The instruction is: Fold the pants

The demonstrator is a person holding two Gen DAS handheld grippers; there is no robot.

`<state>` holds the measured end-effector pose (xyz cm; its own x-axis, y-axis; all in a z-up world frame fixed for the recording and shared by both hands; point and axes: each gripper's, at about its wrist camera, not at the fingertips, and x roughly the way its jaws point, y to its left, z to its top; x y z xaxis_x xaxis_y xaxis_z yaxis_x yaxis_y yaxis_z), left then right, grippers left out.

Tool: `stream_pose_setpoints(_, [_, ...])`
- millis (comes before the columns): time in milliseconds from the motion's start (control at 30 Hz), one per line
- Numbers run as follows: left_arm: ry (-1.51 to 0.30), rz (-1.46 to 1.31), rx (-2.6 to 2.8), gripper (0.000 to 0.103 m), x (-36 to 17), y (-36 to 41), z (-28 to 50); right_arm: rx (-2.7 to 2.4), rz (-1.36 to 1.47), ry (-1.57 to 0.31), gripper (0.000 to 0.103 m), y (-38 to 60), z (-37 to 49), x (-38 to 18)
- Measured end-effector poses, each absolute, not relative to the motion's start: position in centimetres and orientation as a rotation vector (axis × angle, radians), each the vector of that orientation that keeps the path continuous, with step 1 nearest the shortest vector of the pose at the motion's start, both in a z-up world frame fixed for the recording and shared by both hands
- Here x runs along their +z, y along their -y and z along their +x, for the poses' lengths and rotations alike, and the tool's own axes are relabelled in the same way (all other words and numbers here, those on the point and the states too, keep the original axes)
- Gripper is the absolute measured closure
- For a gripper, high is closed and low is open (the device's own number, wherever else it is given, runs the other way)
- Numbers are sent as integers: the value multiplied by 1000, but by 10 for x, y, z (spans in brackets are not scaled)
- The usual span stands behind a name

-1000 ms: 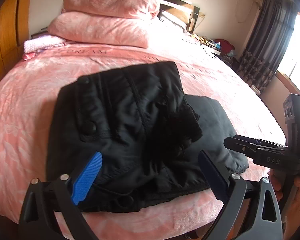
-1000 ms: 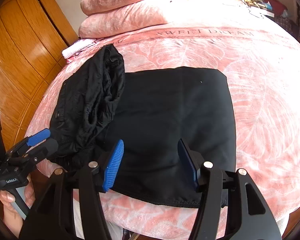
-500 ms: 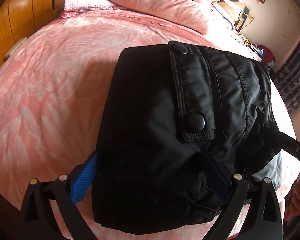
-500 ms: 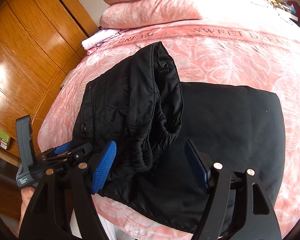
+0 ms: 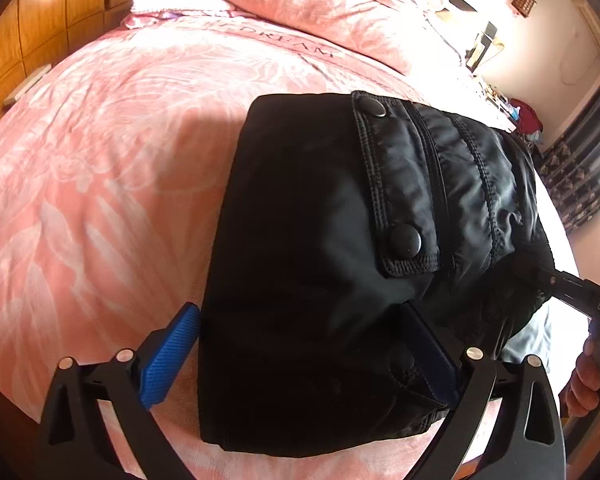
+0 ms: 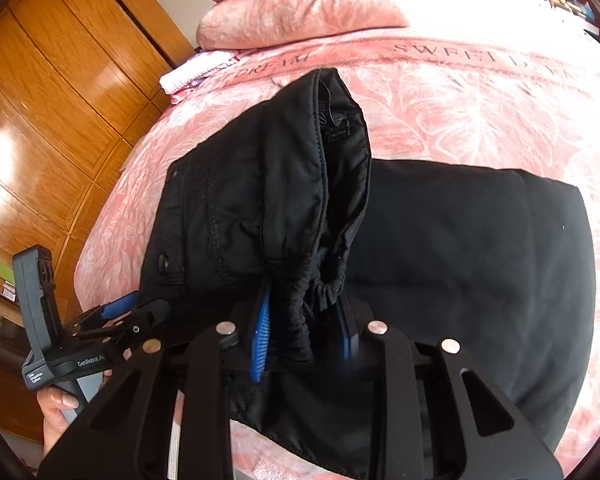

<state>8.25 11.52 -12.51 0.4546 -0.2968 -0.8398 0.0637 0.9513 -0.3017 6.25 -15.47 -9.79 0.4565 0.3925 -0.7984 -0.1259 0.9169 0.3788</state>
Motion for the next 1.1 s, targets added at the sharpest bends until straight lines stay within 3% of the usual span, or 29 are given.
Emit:
stream_pose_setpoints(233, [-1040,-292,-194,4,-111,-130,74,403,276,-968,78,159,43,-53])
stream_pose_setpoints(500, [-1015,-242,-263,4,-95,-95,79,366,310,-912,78,201,11,-24])
stream_pose_setpoints(1100, [-1090,-24,-333,4,-88,-15,89,125,312,-1086,75,285,-22,-96])
